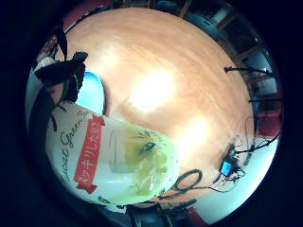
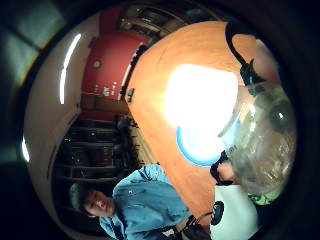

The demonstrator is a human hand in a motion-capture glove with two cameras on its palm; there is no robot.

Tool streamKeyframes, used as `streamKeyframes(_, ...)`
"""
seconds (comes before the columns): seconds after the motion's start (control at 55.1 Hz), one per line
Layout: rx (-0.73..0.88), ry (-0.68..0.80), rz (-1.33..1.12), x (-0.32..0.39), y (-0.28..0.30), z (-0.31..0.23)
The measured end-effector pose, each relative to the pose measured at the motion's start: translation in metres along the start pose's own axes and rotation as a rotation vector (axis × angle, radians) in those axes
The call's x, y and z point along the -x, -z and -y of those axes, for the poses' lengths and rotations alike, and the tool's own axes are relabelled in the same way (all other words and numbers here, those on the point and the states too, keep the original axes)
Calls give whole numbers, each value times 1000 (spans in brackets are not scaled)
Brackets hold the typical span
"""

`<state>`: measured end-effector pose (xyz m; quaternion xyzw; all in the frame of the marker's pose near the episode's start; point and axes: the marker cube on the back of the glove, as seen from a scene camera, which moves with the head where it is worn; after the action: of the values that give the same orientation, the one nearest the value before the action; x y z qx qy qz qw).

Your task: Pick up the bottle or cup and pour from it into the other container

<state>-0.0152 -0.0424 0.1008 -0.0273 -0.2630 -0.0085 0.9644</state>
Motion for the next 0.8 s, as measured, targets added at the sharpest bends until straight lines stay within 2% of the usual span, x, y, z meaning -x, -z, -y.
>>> streamKeyframes(0.145, 145, -23, -177, -11, 59, 11)
streamKeyframes(0.236, 216, -31, -448, 25, 6, 21)
streamKeyframes(0.363, 320, -10, -718, 43, -7, 29)
streamKeyframes(0.399, 312, -68, -776, 49, -13, 35)
streamKeyframes(0.472, 239, -300, -946, 54, -22, 48)
streamKeyframes(0.653, 424, 20, -1032, 81, -47, 46)
streamKeyframes(0.798, 438, 14, -1083, 88, -62, 49)
